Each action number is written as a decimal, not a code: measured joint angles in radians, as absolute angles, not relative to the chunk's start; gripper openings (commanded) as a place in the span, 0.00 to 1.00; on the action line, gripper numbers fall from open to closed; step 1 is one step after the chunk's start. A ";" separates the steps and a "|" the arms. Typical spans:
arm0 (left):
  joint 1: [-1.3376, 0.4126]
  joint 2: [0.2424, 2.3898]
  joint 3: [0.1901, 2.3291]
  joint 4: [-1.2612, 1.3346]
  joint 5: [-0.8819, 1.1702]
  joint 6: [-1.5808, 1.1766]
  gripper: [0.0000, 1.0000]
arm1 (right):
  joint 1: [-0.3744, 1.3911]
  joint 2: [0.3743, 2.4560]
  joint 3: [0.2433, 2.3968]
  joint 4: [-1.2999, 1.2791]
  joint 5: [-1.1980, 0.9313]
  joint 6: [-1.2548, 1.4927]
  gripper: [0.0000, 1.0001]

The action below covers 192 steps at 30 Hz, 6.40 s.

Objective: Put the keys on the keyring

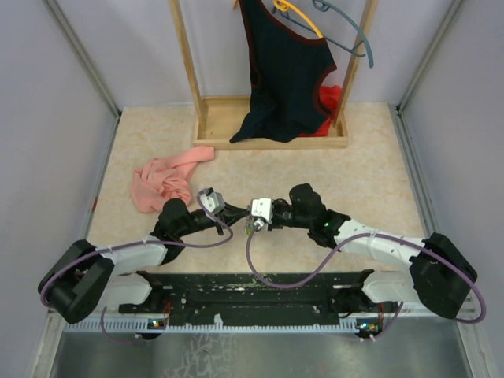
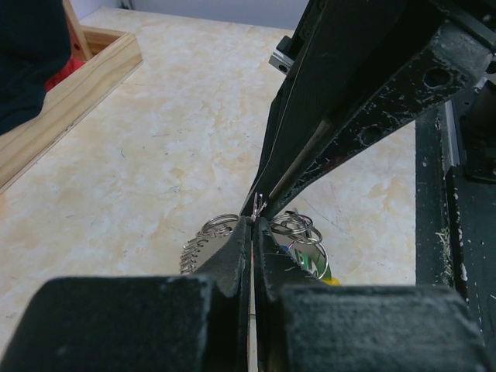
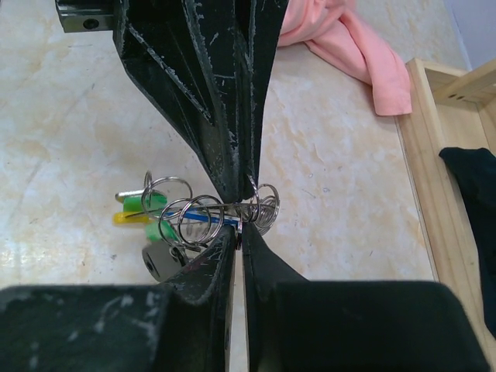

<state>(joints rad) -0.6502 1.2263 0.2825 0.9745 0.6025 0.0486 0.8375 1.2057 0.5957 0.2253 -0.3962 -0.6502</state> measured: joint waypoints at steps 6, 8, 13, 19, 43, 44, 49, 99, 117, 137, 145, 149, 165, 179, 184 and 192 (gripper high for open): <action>-0.650 1.230 0.281 0.983 0.610 0.048 0.01 | 0.837 1.205 0.596 0.229 -0.390 -0.649 0.00; -0.650 1.230 0.281 0.987 0.610 0.048 0.03 | 0.837 1.202 0.596 0.227 -0.387 -0.652 0.00; -0.650 1.230 0.281 0.989 0.610 0.047 0.11 | 0.838 1.178 0.596 0.194 -0.384 -0.672 0.00; -0.650 1.229 0.281 0.976 0.609 0.047 0.23 | 0.840 1.163 0.626 0.118 -0.365 -0.712 0.00; -0.650 1.217 0.369 0.780 0.623 0.023 0.34 | 0.866 1.167 0.696 -0.004 -0.331 -0.784 0.00; -0.650 1.221 0.376 0.772 0.625 0.017 0.32 | 0.868 1.167 0.696 -0.004 -0.329 -0.785 0.00; -0.650 1.229 0.408 0.723 0.629 -0.012 0.06 | 0.873 1.167 0.696 -0.006 -0.315 -0.786 0.00; -0.709 1.210 0.286 0.942 0.313 -0.315 0.22 | 0.944 1.205 0.603 0.203 -0.198 -0.725 0.00; -0.656 1.081 0.402 0.615 0.459 -0.189 0.42 | 0.949 1.172 0.652 0.059 -0.177 -0.811 0.00; -0.654 1.158 0.577 0.275 0.551 -0.205 0.36 | 0.949 1.172 0.677 0.007 -0.186 -0.828 0.00; -0.654 1.200 0.593 0.221 0.580 -0.203 0.26 | 0.949 1.172 0.677 0.007 -0.190 -0.828 0.00; -0.654 1.208 0.595 0.218 0.589 -0.200 0.05 | 0.949 1.172 0.677 0.006 -0.194 -0.828 0.00; -0.658 1.120 0.536 0.319 0.526 -0.230 0.01 | 0.953 1.121 0.667 0.021 -0.189 -0.791 0.00; -0.659 1.118 0.467 0.476 0.506 -0.279 0.01 | 0.960 1.147 0.661 0.030 -0.192 -0.773 0.00; -0.659 1.124 0.451 0.523 0.501 -0.291 0.01 | 0.960 1.156 0.661 0.037 -0.187 -0.769 0.00; -0.659 1.113 0.436 0.541 0.469 -0.240 0.01 | 0.961 1.146 0.652 0.072 -0.150 -0.739 0.00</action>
<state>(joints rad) -0.6594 1.1133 0.4358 0.5407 0.4690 -0.2398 0.9607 1.1458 0.6518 0.0719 -0.1501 -0.7387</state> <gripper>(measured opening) 0.016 0.008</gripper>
